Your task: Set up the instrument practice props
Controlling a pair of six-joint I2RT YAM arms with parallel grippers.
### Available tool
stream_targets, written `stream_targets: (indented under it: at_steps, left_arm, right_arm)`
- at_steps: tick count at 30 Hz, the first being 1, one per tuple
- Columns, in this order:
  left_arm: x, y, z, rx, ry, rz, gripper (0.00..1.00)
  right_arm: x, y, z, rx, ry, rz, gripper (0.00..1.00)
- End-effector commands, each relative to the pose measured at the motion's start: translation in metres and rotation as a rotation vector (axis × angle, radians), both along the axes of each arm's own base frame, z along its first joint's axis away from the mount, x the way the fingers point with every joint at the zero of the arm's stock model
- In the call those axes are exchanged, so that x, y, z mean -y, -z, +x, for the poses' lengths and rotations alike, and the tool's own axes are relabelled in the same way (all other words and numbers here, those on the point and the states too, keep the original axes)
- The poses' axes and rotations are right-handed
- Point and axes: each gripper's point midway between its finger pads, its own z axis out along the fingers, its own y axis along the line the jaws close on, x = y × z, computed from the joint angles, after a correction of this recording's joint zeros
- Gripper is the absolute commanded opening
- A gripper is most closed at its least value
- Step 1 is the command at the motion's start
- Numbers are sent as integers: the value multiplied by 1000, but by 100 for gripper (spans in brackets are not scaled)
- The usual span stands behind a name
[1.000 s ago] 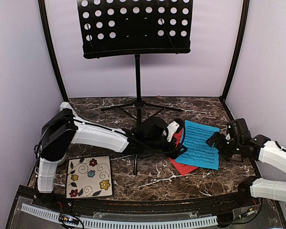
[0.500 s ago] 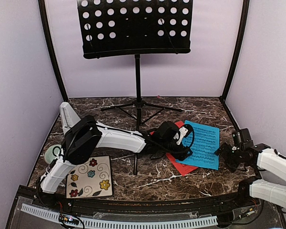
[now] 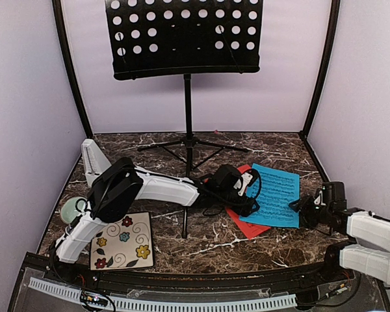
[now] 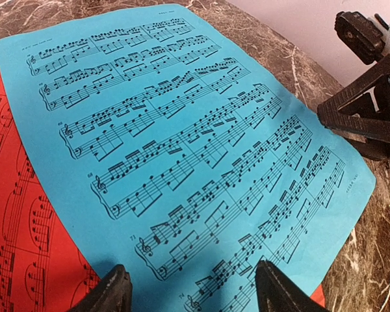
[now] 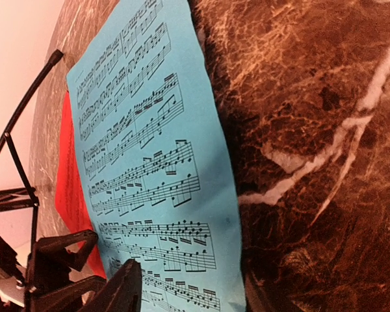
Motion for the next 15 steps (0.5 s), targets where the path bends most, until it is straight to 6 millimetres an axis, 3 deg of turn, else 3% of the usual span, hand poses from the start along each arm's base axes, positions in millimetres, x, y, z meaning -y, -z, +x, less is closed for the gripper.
stream_targets:
  at_steps: [1, 4, 8, 12, 15]
  left_arm:
    - [0, 5, -2, -35, 7, 3, 67]
    - [-2, 6, -2, -40, 6, 2, 67]
    - [-1, 1, -2, -30, 13, -12, 66]
    - [-1, -30, -3, 18, 29, -78, 68]
    - [-4, -61, -5, 74, 43, -117, 72]
  right_arm:
    - [-2, -18, 7, 90, -16, 30, 47]
    - [-2, -29, 11, 133, -13, 41, 40]
    - [0, -31, 13, 132, -23, 10, 22]
    - [3, -38, 16, 122, -67, -70, 0]
    - [6, -59, 22, 143, -118, -146, 0]
